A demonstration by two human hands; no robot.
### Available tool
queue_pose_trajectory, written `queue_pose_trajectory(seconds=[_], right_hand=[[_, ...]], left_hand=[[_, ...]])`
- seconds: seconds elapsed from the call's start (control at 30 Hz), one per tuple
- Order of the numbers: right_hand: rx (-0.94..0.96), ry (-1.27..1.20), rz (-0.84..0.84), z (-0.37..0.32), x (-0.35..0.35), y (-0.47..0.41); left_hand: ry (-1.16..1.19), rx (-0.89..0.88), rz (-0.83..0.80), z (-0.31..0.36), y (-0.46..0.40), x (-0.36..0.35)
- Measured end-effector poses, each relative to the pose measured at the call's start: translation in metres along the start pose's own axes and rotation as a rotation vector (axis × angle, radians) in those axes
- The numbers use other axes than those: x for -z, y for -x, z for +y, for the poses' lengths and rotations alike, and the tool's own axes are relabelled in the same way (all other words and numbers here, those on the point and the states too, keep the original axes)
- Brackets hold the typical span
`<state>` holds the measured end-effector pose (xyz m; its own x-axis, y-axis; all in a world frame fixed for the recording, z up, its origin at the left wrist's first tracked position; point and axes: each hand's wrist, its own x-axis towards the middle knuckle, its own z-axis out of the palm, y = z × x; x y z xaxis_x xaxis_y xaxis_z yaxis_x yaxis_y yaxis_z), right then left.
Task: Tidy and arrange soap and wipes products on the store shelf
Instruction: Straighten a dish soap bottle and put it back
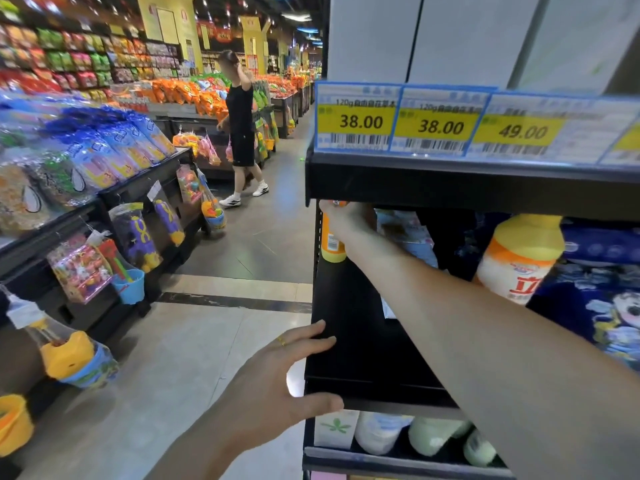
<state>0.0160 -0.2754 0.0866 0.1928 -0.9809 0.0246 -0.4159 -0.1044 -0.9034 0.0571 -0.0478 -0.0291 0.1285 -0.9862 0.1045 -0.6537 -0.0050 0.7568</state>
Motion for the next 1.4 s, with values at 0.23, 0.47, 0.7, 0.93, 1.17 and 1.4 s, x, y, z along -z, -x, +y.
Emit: queue_pose_trajectory(seconds=[0.23, 0.47, 0.7, 0.93, 1.17, 1.4], right_hand=[[0.04, -0.079, -0.06, 0.021, 0.021, 0.047], [0.118, -0.2, -0.245, 0.04, 0.066, 0.122], [0.236, -0.201, -0.355, 0.061, 0.09, 0.182], [0.236, -0.285, -0.408, 0.069, 0.103, 0.197], [0.234, -0.338, -0.496, 0.076, 0.11, 0.2], [0.299, -0.305, -0.279, 0.074, 0.105, 0.208]], left_hand=[[0.146, 0.063, -0.02, 0.009, 0.004, 0.001], [0.48, 0.21, 0.182, 0.025, 0.016, 0.014], [0.63, 0.113, -0.034, 0.052, 0.023, 0.021], [0.761, 0.074, -0.14, 0.064, 0.035, 0.007], [0.635, 0.114, 0.089, 0.082, 0.038, -0.003], [0.228, 0.228, 0.431, 0.093, 0.043, -0.022]])
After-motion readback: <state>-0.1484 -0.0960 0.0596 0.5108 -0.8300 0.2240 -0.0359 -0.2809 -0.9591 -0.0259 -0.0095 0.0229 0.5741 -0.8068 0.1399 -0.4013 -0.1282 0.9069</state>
